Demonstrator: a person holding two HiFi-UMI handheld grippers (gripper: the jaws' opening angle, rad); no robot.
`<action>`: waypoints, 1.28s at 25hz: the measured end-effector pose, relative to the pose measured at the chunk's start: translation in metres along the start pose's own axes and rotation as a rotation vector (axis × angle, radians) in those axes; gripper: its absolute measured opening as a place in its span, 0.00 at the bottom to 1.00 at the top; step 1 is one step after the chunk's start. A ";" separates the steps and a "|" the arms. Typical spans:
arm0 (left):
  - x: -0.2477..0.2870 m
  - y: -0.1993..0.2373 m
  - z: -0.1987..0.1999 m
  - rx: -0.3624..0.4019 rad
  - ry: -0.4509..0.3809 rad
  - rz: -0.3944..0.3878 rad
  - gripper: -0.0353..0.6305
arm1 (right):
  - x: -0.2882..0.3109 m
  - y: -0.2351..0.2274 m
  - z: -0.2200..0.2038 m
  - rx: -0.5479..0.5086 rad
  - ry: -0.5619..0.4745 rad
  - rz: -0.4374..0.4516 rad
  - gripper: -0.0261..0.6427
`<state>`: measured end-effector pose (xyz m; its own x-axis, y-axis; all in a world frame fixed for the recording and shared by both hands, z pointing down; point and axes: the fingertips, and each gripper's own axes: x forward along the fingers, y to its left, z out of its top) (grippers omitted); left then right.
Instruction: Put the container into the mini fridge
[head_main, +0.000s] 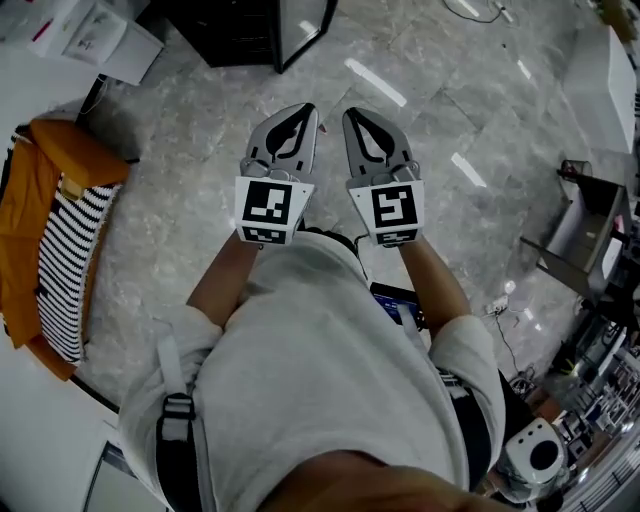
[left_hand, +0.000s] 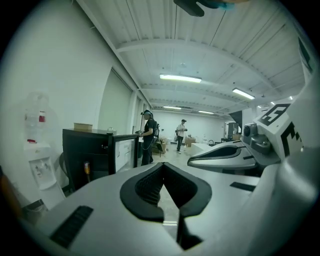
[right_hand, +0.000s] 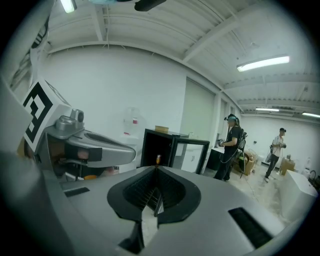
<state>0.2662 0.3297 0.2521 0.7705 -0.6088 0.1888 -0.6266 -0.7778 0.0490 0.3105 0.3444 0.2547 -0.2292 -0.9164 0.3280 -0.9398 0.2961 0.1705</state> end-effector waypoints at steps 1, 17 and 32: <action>0.000 0.010 0.000 0.001 0.002 0.002 0.07 | 0.009 0.002 0.004 -0.002 0.002 0.004 0.10; 0.036 0.102 -0.004 -0.093 0.029 0.061 0.07 | 0.096 -0.006 0.042 -0.131 0.029 0.100 0.10; 0.151 0.224 0.052 -0.052 0.005 0.299 0.07 | 0.257 -0.063 0.125 -0.297 -0.073 0.367 0.10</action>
<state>0.2482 0.0549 0.2406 0.5503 -0.8088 0.2072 -0.8309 -0.5549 0.0406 0.2794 0.0561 0.2119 -0.5599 -0.7501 0.3519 -0.6826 0.6583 0.3174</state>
